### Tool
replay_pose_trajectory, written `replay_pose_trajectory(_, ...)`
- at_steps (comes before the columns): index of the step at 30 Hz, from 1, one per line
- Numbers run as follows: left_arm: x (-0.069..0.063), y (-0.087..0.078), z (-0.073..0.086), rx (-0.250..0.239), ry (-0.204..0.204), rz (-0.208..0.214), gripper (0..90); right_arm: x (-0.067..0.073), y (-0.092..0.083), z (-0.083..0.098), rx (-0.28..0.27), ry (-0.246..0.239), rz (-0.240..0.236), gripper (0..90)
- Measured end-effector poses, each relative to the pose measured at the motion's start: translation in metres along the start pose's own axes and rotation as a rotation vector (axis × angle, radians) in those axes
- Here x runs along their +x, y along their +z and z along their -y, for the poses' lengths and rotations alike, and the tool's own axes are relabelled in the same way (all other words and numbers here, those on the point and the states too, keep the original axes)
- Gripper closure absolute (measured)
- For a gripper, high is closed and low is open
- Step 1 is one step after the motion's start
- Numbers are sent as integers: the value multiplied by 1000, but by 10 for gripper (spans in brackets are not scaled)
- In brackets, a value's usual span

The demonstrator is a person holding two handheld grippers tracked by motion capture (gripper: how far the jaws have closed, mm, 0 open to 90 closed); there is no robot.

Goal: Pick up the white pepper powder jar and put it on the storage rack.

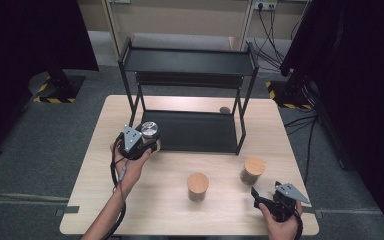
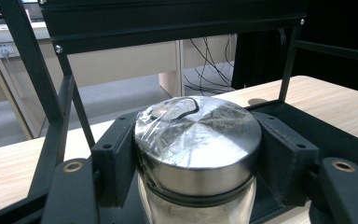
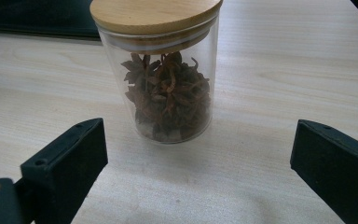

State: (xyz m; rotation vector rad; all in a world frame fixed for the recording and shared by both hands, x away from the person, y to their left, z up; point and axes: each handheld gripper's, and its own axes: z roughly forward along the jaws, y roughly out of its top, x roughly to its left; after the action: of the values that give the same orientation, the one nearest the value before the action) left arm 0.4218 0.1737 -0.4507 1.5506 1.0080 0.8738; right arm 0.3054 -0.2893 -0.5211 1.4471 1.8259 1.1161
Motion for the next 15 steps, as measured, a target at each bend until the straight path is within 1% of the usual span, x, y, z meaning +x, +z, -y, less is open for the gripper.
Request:
replay_pose_trajectory(7,1,4,2,3,-7,-5,349,0,0,0,0,0,0,40)
replay_pose_trajectory(15,2,8,0,3,-1,-9,349,0,0,0,0,1,-1,40)
